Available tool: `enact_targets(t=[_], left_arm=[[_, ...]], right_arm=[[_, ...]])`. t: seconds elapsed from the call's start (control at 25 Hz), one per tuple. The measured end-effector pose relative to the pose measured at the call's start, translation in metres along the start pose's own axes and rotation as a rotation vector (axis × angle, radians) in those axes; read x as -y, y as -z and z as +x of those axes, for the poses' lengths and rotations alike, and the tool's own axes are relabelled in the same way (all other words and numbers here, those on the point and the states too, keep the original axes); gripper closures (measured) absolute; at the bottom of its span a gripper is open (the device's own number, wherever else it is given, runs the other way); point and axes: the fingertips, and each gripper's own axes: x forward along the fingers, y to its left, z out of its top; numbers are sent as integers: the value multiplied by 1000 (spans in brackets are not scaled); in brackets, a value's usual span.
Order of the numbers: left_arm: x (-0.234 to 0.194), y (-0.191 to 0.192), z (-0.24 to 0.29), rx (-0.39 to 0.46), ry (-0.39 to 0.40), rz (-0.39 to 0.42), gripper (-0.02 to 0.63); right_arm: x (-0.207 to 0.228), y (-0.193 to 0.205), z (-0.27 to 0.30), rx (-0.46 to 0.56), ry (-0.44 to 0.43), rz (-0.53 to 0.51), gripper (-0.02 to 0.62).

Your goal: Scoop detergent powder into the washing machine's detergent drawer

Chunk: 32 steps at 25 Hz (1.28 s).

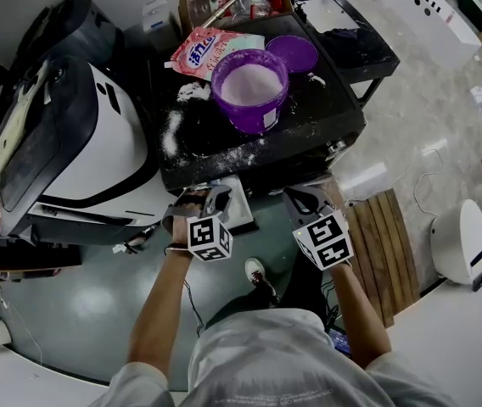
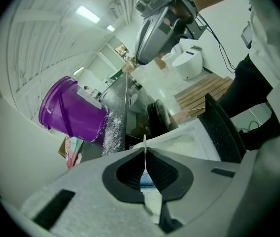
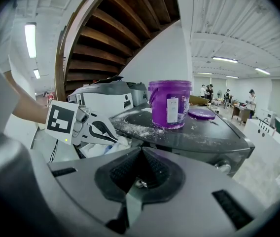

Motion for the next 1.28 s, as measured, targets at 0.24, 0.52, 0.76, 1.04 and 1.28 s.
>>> enact_targets(t=[0.24, 0.52, 0.76, 1.04, 1.28], left_arm=[[-13, 6, -3, -45, -91, 33, 591], [-11, 4, -5, -22, -90, -16, 592], [-11, -4, -22, 68, -57, -149, 592], [-53, -6, -73, 292, -111, -531, 592], [-102, -5, -133, 568, -124, -913, 592]], right_arm=[[1, 1, -2, -1, 5, -1, 591], [3, 0, -5, 1, 12, -14, 591], [0, -18, -15, 18, 30, -42, 591], [0, -59, -33, 73, 74, -104, 591], [-2, -107, -54, 158, 105, -132, 591]])
